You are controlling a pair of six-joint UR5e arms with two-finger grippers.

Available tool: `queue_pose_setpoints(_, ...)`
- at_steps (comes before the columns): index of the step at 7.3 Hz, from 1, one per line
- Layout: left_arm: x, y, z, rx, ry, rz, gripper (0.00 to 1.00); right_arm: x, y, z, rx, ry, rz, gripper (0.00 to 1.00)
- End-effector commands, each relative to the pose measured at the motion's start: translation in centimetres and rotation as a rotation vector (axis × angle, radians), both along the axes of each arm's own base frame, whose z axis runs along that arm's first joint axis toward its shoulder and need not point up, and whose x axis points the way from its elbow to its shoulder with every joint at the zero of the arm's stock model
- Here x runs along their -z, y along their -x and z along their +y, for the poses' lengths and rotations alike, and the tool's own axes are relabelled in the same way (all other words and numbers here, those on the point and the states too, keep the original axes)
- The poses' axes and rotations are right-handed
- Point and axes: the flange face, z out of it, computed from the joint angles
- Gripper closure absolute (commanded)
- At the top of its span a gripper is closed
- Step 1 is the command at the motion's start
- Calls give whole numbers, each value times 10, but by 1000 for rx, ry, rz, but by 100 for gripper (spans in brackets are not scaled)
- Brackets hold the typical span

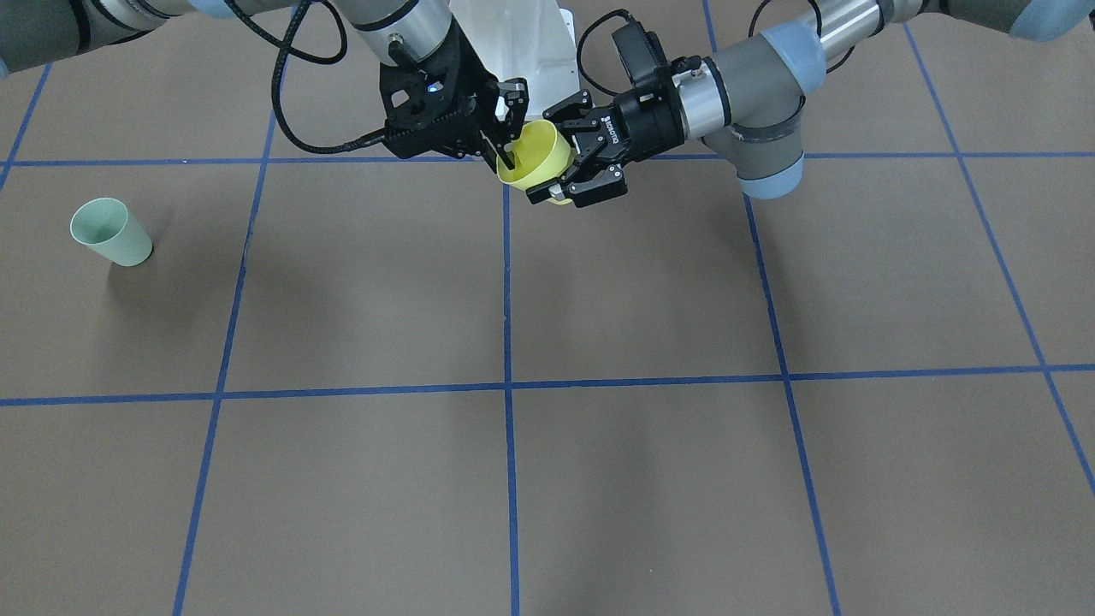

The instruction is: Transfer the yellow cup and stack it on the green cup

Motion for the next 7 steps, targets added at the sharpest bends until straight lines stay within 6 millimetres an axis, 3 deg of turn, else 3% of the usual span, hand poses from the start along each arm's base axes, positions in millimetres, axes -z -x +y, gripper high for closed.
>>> queue_pose_setpoints(1,1,0,0,-1,-1,2,3,1,-7,-3,-11,-3,-4,100)
queue_pose_setpoints(3,1,0,0,-1,0,2,1,6,-23,-9,-26,-10,-20,100)
queue_pose_setpoints(5,0,-1,-1,-1,3,-1,1,5,-26,-10,-32,-9,-19,100)
queue_pose_setpoints(7,3,1,-1,2,2,5,1,-13,-26,-13,-43,8,6,100)
